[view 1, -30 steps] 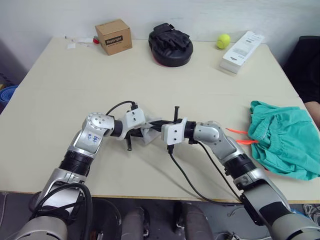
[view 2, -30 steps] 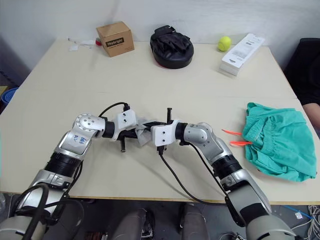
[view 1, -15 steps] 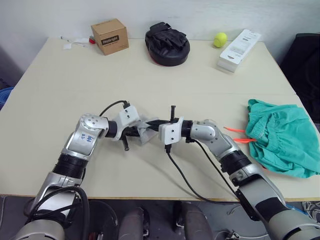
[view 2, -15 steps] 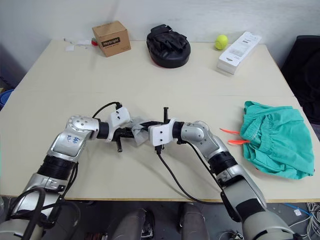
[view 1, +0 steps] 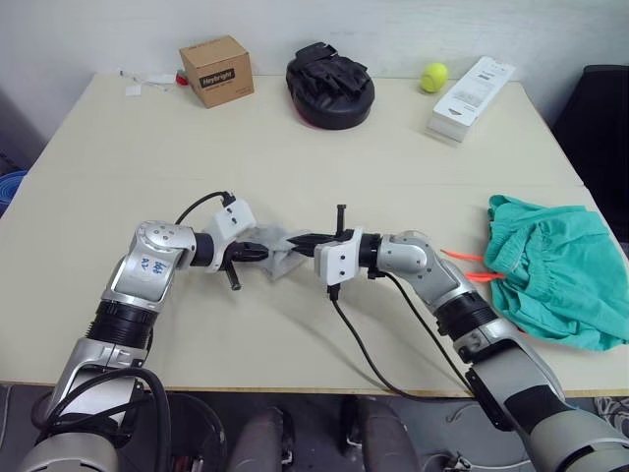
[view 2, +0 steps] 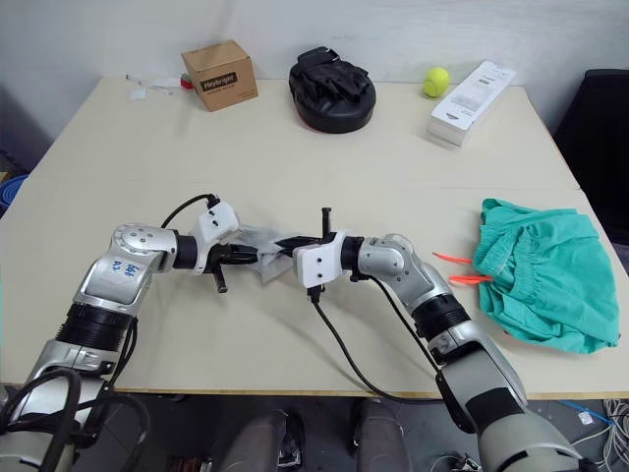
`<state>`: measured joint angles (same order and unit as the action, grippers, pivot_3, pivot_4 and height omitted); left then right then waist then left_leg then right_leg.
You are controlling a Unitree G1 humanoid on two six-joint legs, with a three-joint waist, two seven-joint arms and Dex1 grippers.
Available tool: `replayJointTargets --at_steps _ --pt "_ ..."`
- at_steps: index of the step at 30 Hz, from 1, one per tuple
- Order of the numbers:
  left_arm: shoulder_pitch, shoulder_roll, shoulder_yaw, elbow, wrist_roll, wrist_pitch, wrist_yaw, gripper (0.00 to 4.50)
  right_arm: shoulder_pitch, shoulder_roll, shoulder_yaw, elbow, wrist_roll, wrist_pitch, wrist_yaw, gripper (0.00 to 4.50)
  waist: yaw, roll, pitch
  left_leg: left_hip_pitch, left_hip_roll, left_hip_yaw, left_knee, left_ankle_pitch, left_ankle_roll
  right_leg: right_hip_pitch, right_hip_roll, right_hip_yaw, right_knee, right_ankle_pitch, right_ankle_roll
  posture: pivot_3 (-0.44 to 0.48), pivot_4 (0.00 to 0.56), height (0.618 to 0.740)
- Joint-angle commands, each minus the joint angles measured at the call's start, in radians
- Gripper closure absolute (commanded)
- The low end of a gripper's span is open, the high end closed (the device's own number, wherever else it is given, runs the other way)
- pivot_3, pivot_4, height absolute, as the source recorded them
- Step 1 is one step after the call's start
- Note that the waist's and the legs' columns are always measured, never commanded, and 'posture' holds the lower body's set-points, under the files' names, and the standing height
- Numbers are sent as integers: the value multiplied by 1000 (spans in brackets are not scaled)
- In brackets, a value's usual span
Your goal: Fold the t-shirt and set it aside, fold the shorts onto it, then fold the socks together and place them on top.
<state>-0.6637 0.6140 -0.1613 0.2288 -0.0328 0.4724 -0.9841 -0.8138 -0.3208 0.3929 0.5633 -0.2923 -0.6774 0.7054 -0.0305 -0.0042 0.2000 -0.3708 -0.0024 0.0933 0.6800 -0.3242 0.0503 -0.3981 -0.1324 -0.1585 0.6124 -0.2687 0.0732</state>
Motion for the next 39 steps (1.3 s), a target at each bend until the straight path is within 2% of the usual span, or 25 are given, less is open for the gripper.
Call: replayJointTargets --at_steps 1,11,16,20,30,36,39 --pt "8 2 -11 51 22 -20 25 4500 -67 43 -2 21 2 -8 -29 4469 -1 0 0 0 0 0 0 0 0 0 0 0 0 0 0 0 150 740" --pt "38 6 -6 30 11 -17 37 4500 -165 159 31 241 -80 -15 -127 4469 -1 0 0 1 0 0 0 0 -1 0 0 0 1 0 0 0 150 740" --pt "53 16 5 8 5 -6 43 4500 -174 175 53 325 -106 -12 -130 4469 -2 0 0 1 0 0 0 0 -1 0 0 0 1 0 0 0 150 740" --pt "78 29 40 -42 -13 27 52 4500 -178 181 44 352 -101 -13 -136 3486 -8 1 0 1 0 0 -2 0 -1 0 0 0 1 -1 -1 0 150 740" --pt "152 94 196 -234 -136 176 76 4500 -175 186 37 354 -96 -20 -152 44 -24 1 0 1 0 0 -6 1 -2 -1 1 0 0 -1 -1 0 150 740" --pt "172 151 277 -337 -241 236 38 4500 -172 193 34 339 -91 -21 -165 44 -24 1 0 1 0 0 -7 1 -3 -2 1 1 -1 -1 -1 0 150 740" --pt "165 173 273 -418 -324 265 -27 4500 -178 199 31 335 -89 -16 -170 44 -23 1 0 1 0 0 -8 1 -3 -2 1 1 -1 -1 -1 0 150 740"
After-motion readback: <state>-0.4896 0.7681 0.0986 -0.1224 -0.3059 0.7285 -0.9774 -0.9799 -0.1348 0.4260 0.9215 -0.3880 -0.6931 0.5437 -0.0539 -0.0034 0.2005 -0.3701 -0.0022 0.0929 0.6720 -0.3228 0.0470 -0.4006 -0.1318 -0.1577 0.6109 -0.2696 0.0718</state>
